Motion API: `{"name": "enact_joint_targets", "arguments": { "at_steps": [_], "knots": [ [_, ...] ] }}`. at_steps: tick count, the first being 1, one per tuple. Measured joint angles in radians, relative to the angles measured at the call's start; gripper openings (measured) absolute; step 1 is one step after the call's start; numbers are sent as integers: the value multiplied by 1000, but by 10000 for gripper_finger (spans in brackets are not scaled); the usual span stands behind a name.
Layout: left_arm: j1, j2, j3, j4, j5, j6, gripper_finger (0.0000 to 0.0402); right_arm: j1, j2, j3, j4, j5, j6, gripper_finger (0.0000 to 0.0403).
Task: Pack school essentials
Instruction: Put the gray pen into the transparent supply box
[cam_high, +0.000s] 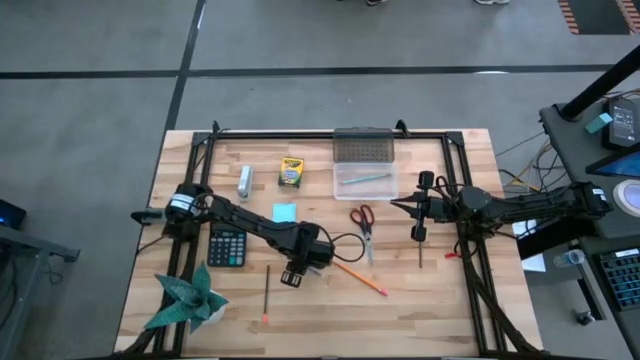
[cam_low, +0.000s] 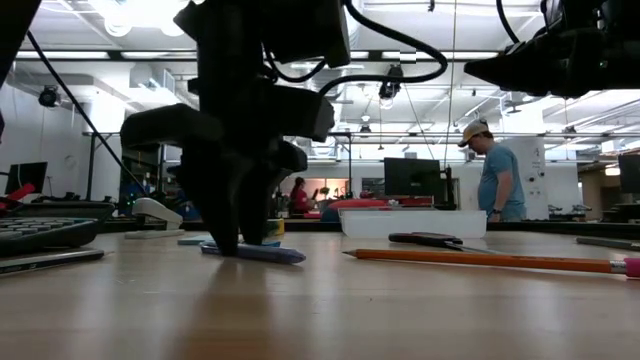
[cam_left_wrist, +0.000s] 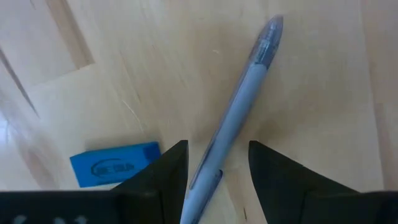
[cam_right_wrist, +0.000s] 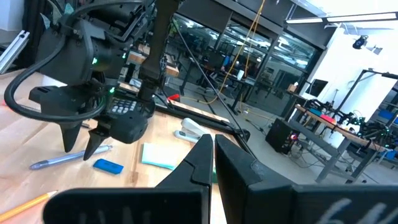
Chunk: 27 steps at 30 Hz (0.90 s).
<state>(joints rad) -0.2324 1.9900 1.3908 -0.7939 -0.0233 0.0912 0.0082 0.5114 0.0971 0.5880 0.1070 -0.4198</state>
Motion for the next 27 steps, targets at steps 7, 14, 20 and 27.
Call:
{"name": "enact_joint_targets", "arguments": {
  "at_steps": [7, 14, 20, 27],
  "knots": [
    [0, -2, -24, 37, 5, 2, 151, 0, 0, 0, 0, 0, 0, 9],
    [0, -7, -52, 66, 6, 0, 141, 0, 0, 0, 0, 0, 0, 9],
    [0, -7, -63, 68, 9, -1, 85, 0, 0, 0, 0, 0, -1, 9],
    [0, -6, -64, 64, 33, -5, 12, 0, 0, 0, 0, 0, -3, 9]
  ]
}}
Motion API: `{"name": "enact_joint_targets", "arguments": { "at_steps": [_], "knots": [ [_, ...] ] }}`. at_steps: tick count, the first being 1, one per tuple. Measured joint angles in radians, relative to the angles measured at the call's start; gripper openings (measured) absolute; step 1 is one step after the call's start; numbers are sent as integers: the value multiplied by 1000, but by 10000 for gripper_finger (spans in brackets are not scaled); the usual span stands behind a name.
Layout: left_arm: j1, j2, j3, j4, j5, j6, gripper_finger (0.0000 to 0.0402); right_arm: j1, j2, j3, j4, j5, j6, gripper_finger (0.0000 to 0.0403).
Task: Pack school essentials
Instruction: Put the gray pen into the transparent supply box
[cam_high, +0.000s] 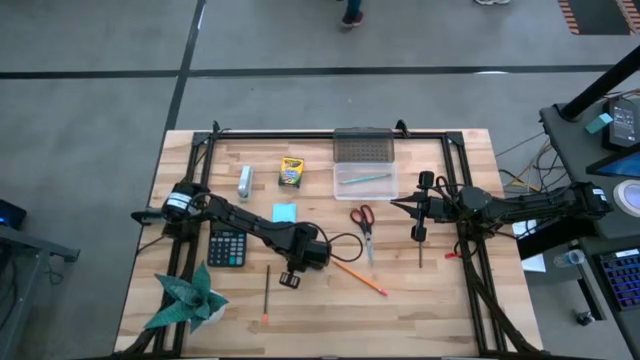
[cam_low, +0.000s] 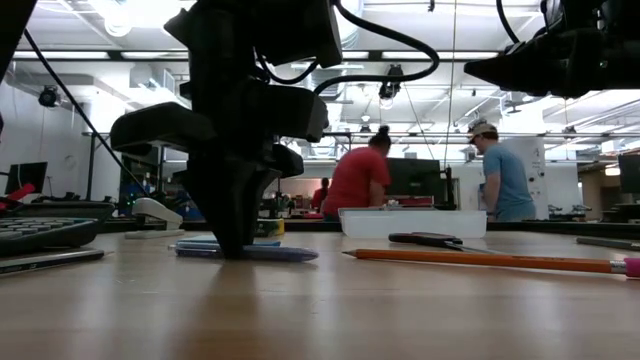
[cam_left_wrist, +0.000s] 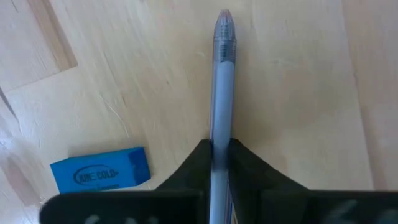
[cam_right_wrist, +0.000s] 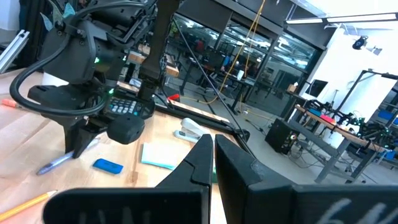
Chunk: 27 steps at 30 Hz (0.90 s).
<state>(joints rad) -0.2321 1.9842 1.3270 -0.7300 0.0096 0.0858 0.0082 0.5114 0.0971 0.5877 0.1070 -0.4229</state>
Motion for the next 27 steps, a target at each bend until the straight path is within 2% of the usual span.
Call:
{"name": "enact_joint_targets", "arguments": {
  "at_steps": [7, 16, 22, 27],
  "knots": [
    [0, -2, 50, -30, 0, -5, 13, 0, 0, 0, 0, 0, -8, 9],
    [64, -5, 225, -23, 1, -79, 13, 0, 0, 0, -7, 36, -17, 9],
    [147, -5, 324, -16, 6, -69, 13, 0, -13, 0, -7, 51, -35, 9],
    [235, -6, 350, 16, 2, -23, 13, 0, -42, 0, -9, 52, -35, 9]
  ]
}}
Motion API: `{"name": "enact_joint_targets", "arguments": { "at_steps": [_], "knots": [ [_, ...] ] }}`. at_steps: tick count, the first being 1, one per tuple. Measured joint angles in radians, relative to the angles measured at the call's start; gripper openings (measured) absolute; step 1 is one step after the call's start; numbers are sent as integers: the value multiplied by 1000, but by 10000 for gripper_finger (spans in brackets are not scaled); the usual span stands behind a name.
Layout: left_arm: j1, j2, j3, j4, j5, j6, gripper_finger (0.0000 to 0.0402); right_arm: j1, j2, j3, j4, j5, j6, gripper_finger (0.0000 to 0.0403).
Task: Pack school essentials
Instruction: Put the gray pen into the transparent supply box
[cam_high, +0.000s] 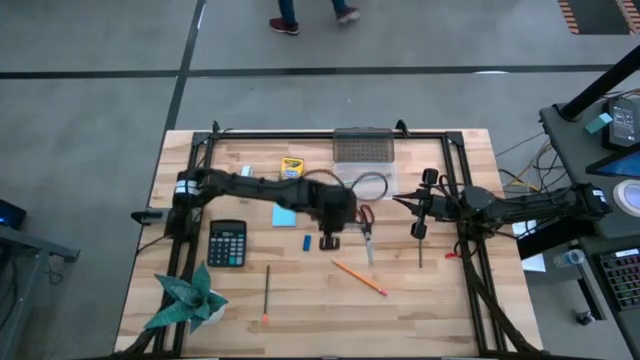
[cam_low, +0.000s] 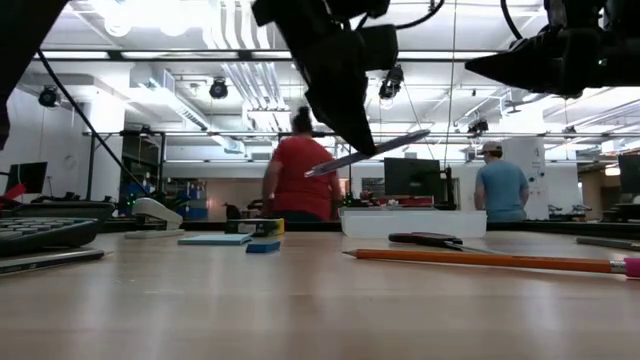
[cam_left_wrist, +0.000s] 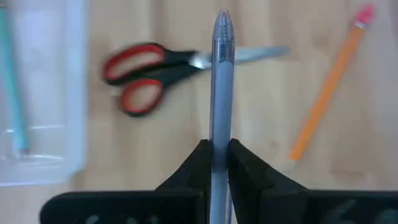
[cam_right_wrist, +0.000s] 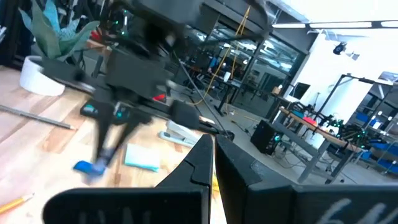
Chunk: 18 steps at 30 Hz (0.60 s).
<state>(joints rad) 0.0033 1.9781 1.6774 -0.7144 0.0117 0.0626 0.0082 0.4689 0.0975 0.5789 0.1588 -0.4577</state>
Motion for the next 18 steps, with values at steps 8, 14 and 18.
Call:
{"name": "enact_joint_targets", "arguments": {
  "at_steps": [8, 14, 18],
  "knots": [
    [140, 15, 3, 212, -21, 131, 13, 0, -25, 0, -28, 0, -8, 9],
    [226, 65, 2, 412, -21, 158, 13, 0, -24, 0, -28, 0, -11, 9],
    [256, 119, 2, 507, -19, 161, 13, 0, -24, 0, -28, 0, -16, 9]
  ]
}}
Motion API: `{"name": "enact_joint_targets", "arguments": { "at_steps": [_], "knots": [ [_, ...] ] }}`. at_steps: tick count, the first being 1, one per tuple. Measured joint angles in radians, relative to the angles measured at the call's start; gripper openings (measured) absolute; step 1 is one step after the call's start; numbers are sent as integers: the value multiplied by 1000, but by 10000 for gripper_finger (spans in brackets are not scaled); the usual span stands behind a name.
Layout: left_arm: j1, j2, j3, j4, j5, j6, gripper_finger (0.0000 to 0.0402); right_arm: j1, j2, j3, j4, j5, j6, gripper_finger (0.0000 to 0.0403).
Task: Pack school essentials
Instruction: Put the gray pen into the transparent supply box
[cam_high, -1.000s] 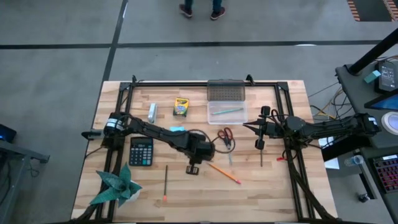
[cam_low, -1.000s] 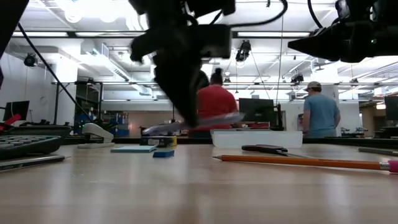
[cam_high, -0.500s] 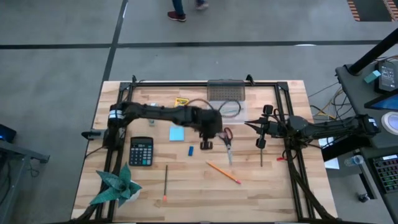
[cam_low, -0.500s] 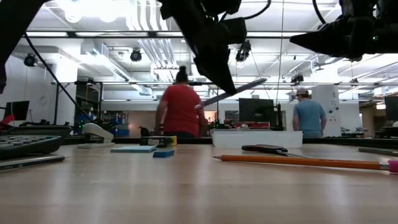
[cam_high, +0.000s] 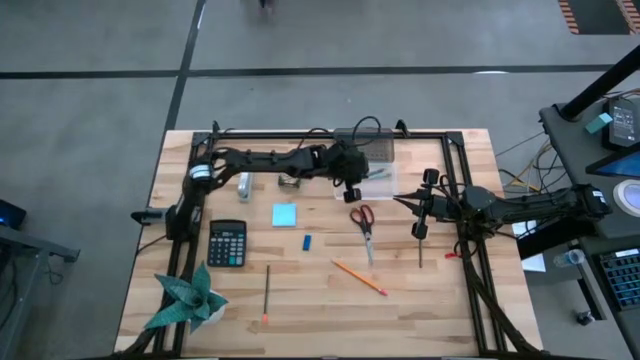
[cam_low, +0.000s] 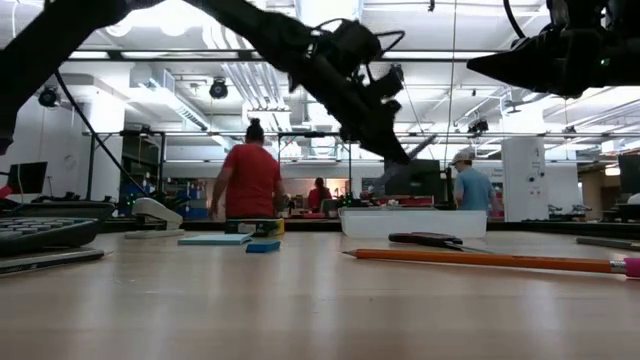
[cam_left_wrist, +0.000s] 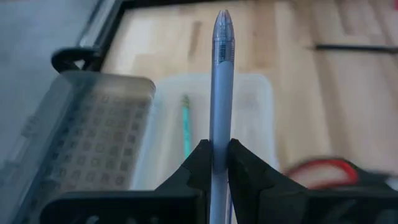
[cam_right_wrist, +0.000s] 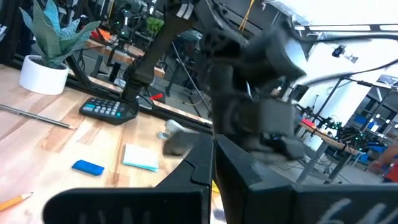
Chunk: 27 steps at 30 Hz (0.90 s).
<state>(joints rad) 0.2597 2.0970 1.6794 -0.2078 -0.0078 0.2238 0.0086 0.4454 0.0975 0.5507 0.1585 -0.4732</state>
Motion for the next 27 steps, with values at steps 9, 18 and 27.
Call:
{"name": "enact_joint_targets", "arguments": {
  "at_steps": [9, 18, 27],
  "knots": [
    [15, 93, 3, 128, 3, 1, 13, 0, 0, 0, 0, 0, -15, 9],
    [21, 107, 2, 125, -40, 120, 13, 0, 0, 0, 0, 0, -14, 9],
    [27, 112, 2, 123, -97, 231, 26, 0, 0, 0, -1, 0, -14, 9]
  ]
}}
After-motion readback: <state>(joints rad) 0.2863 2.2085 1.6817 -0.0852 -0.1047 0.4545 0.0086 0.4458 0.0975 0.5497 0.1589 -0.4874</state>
